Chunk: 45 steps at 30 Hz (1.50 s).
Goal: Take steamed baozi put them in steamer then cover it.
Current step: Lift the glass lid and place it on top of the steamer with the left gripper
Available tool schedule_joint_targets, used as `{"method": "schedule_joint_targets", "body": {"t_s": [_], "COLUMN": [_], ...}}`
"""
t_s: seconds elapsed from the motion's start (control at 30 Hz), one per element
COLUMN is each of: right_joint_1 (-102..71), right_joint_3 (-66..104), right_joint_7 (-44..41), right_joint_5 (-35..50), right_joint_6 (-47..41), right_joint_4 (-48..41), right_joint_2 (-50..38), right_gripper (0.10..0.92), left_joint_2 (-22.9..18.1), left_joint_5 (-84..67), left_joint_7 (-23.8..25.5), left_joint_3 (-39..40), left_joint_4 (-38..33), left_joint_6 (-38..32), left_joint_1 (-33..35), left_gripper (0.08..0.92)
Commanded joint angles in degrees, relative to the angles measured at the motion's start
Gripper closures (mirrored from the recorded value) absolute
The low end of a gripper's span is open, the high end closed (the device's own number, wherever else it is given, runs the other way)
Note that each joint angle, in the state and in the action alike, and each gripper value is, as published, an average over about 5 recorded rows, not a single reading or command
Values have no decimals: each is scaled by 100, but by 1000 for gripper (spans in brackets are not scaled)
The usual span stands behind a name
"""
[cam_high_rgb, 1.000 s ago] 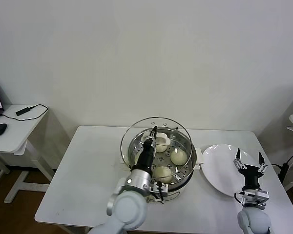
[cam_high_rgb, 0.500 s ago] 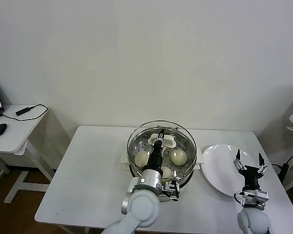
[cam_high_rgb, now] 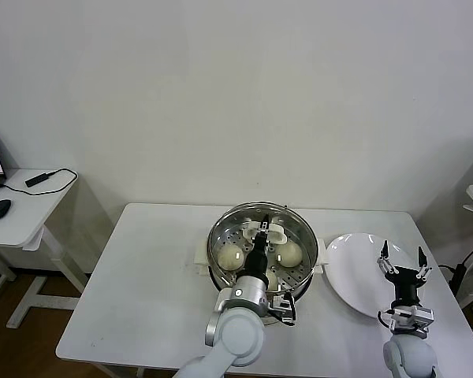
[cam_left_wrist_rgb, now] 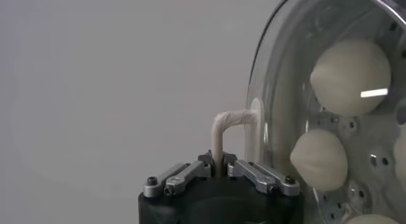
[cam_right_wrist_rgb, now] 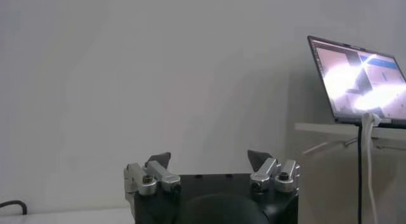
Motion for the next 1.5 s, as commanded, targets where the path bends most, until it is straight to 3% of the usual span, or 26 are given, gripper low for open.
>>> {"method": "schedule_joint_targets", "body": {"t_s": [0.03, 1.17, 1.27, 1.5], "right_joint_1": [2, 28, 29, 36], "right_joint_3": [-3, 20, 18, -5], "right_joint_7": [0, 10, 10, 12], "right_joint_5": [-6, -28, -31, -70], "right_joint_6": [3, 10, 10, 7], "right_joint_4": [-15, -22, -20, -13], "right_joint_2": [5, 0, -2, 30], "right_gripper": [203, 203, 203, 203], "left_joint_2": [-54, -158, -153, -96], "left_joint_5": [99, 146, 136, 84], "left_joint_7": [26, 28, 31, 39], "left_joint_3": [-4, -132, -144, -144], "left_joint_4": [103, 163, 125, -98], "left_joint_6": [-7, -103, -108, -101], "left_joint_1": [32, 138, 152, 218], "left_gripper": [813, 809, 763, 566]}}
